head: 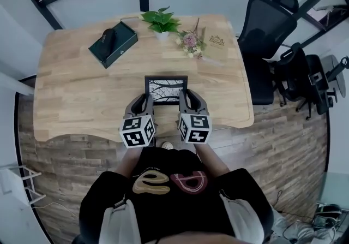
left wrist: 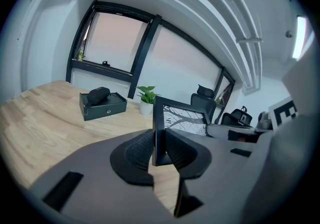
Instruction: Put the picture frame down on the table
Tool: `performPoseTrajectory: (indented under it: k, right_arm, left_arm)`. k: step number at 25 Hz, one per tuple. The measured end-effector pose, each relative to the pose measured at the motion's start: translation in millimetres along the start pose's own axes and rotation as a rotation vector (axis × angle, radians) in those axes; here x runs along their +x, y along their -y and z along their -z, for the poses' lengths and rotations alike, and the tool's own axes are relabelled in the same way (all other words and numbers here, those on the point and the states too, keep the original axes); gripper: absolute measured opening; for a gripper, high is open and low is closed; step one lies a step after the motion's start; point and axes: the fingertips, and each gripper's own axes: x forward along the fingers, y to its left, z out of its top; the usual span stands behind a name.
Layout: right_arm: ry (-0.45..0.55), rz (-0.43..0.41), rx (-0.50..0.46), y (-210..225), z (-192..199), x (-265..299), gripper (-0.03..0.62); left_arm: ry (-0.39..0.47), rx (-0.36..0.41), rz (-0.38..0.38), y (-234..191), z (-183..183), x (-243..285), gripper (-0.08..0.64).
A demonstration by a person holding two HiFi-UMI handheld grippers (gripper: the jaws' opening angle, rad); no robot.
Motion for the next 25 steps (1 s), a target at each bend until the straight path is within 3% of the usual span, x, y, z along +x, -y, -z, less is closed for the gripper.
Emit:
performPoseTrajectory:
  k: [11, 17, 25]
  right_arm:
    - [-0.035, 0.020, 0.016, -1, -21, 64, 0.077]
    - [-0.051, 0.008, 0.058, 2, -29, 97, 0.075]
    - [-0.077, 0.006, 0.076, 7, -36, 141, 0.075]
  left_arm:
    - [-0.028, 0.015, 0.031, -31, -33, 50, 0.081]
    - [-0.064, -0.058, 0.038, -48, -45, 79, 0.083]
    - [-0.082, -0.034, 0.031, -65, -61, 116, 0.083]
